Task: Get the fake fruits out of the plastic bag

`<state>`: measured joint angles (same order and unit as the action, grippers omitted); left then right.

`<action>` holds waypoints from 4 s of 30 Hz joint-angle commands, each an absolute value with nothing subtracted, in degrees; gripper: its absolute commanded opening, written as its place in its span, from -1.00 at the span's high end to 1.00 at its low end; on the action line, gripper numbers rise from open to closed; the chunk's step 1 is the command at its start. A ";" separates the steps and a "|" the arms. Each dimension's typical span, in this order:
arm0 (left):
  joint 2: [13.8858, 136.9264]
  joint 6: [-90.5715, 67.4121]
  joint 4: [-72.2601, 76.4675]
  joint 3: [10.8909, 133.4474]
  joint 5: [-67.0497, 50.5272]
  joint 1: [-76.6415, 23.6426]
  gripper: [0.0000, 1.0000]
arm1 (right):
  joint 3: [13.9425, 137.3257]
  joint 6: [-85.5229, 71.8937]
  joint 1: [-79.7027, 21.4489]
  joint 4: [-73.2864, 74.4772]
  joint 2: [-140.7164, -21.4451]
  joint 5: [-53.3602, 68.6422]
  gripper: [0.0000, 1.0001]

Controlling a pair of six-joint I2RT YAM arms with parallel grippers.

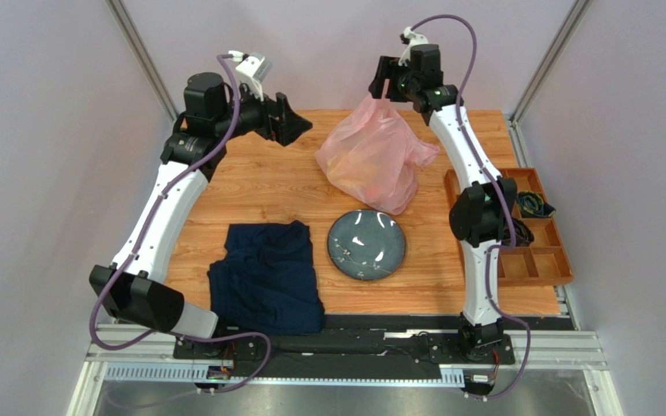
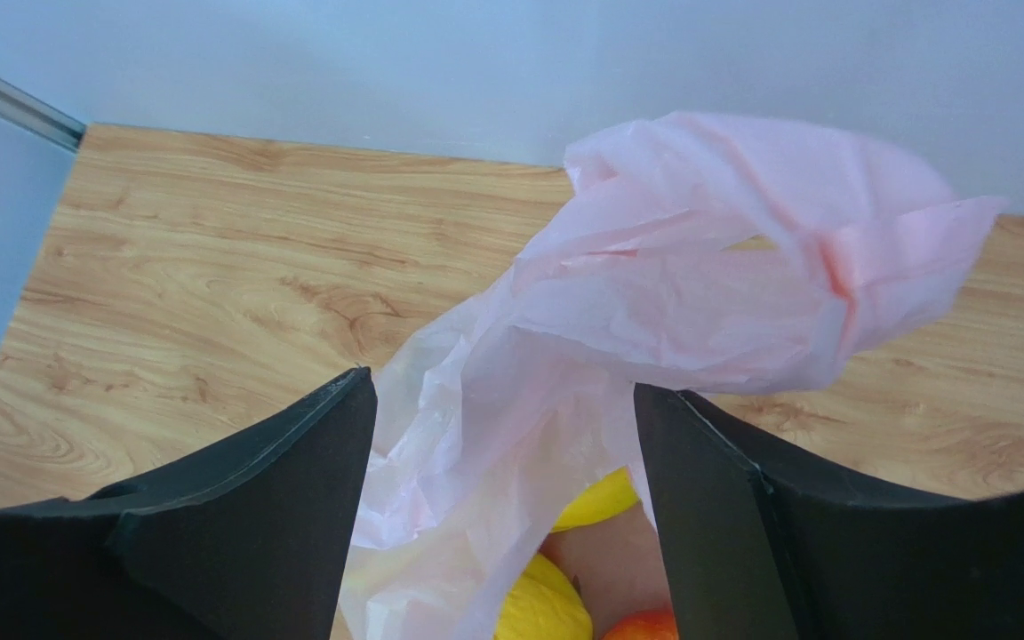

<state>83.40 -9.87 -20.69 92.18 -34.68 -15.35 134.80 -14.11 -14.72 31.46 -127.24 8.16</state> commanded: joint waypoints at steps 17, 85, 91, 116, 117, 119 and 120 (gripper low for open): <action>81.39 -7.47 -22.41 86.84 -33.75 -15.47 -0.96 | 139.48 -7.73 -16.09 27.95 -120.14 -11.34 -0.44; 111.35 -23.90 -4.22 115.84 -26.81 -21.09 -0.99 | 90.36 -12.56 -4.14 41.83 -80.07 7.29 -0.97; 114.78 -23.20 -7.91 118.30 -18.57 -25.05 -0.42 | 84.73 -17.74 -1.14 43.51 -79.80 18.95 -0.97; 106.08 -13.72 -11.16 117.66 -19.60 -14.00 1.00 | 114.83 -25.85 -2.10 31.12 -108.43 28.66 1.00; 107.30 -11.01 -11.16 119.25 -16.38 -13.02 1.00 | 126.62 -24.80 -2.63 31.20 -111.42 27.43 1.00; 108.63 -8.62 -8.54 124.42 -13.54 -11.44 1.00 | 137.76 -22.16 -4.74 29.19 -120.30 25.84 1.00; 110.46 -6.87 -7.92 126.89 -13.19 -11.16 1.00 | 147.30 -21.10 -6.75 27.61 -122.85 24.19 1.00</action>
